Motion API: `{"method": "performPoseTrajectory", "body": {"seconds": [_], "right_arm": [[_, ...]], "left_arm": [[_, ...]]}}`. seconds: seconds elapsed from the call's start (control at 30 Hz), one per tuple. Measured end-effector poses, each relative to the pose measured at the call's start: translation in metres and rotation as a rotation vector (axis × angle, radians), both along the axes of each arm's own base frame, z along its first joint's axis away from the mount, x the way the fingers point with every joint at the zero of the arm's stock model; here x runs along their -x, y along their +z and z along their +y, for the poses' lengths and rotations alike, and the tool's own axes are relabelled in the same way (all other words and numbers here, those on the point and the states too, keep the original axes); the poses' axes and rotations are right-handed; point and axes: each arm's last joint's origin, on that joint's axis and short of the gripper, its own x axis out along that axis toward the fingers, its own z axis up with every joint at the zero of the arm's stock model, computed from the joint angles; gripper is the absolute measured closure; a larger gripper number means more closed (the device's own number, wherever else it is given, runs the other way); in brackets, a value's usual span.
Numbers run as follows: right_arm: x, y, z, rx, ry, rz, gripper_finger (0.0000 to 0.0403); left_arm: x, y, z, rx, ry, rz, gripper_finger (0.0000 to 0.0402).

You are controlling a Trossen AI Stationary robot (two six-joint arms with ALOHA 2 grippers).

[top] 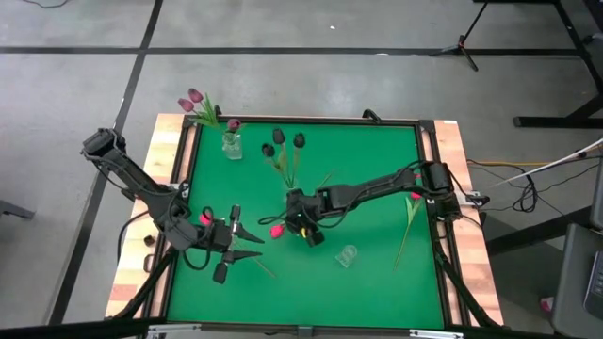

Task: Sort flowers into vase by color
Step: Put the center pink tulip into the bottom transparent vase

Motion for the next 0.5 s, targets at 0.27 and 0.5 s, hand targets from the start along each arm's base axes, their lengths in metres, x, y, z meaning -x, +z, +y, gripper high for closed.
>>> {"method": "performPoseTrajectory", "body": {"seconds": [0.27, 0.5], "right_arm": [[0.005, -0.003, -0.004, 0.043, -0.046, 0.062, 0.021], [0.02, -0.001, -0.001, 0.027, -0.089, 0.197, 0.021]], "left_arm": [[0.001, -0.008, 0.001, 0.038, 0.019, 0.078, 0.0274], [-0.005, -0.027, 0.01, 0.163, 0.133, 0.213, 0.0274]]}}
